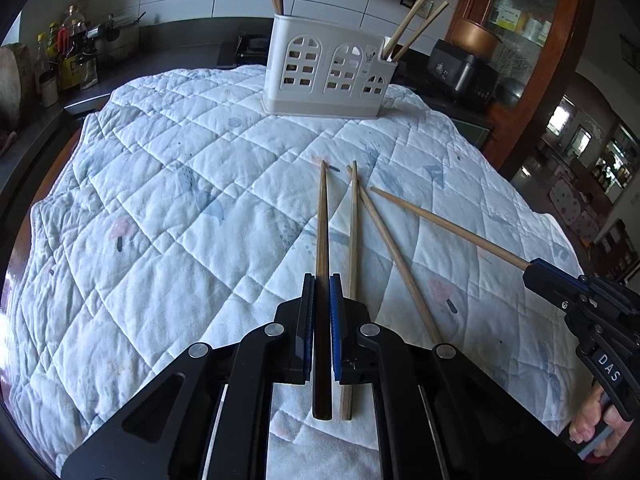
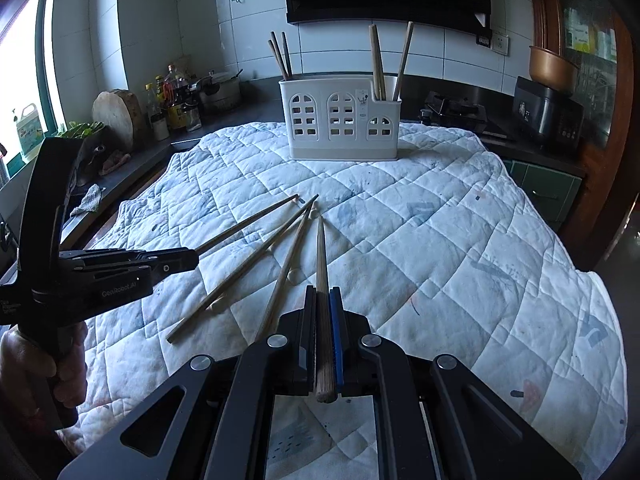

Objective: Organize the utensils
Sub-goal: 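Lift both chopsticks upright and carry them over the white holder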

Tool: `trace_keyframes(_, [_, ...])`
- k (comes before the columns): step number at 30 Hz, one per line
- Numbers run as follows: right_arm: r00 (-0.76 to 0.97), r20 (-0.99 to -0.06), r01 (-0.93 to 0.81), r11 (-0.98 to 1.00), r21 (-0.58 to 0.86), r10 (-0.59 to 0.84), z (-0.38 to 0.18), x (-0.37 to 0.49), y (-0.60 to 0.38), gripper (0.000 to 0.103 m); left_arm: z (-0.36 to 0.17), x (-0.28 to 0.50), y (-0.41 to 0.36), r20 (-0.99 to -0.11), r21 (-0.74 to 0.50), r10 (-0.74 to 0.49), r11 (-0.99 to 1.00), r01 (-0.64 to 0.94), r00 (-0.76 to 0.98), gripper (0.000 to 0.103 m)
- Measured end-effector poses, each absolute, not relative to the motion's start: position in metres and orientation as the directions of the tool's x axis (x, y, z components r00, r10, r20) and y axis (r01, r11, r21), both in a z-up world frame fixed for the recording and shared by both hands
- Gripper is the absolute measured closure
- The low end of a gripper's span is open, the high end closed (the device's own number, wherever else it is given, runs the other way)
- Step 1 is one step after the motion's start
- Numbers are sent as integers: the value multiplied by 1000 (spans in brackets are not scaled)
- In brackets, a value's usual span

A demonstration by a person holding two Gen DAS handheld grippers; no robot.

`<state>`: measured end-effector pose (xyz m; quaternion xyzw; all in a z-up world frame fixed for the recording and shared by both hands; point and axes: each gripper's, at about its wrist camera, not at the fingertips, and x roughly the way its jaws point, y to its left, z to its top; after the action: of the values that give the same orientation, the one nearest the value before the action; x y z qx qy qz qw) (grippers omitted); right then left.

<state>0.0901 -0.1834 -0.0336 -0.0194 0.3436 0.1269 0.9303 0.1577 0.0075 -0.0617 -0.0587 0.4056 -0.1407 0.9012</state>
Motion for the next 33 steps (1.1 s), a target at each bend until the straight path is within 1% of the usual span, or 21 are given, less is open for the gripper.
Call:
trace_keyframes(6, [761, -607, -265, 964, 32, 229, -12, 94, -185, 96, -36, 156, 13, -661, -209, -311, 950, 230, 683, 97])
trace_keyframes(12, [760, -590, -309, 950, 38, 271, 11, 110, -183, 96, -21, 163, 14, -643, -200, -322, 946, 253, 694, 97])
trace_keyframes(20, [741, -589, -351, 934, 72, 324, 66, 163, -198, 96, 14, 190, 20, -625, -203, -354, 934, 293, 695, 97])
trace_keyframes(28, [757, -583, -323, 944, 59, 295, 131, 227, -221, 96, 49, 224, 21, -616, -194, -374, 925, 327, 693, 97])
trace_keyframes(33, [783, -578, -294, 956, -18, 230, 165, 267, -222, 96, 74, 244, 16, -596, -170, -376, 923, 346, 710, 97])
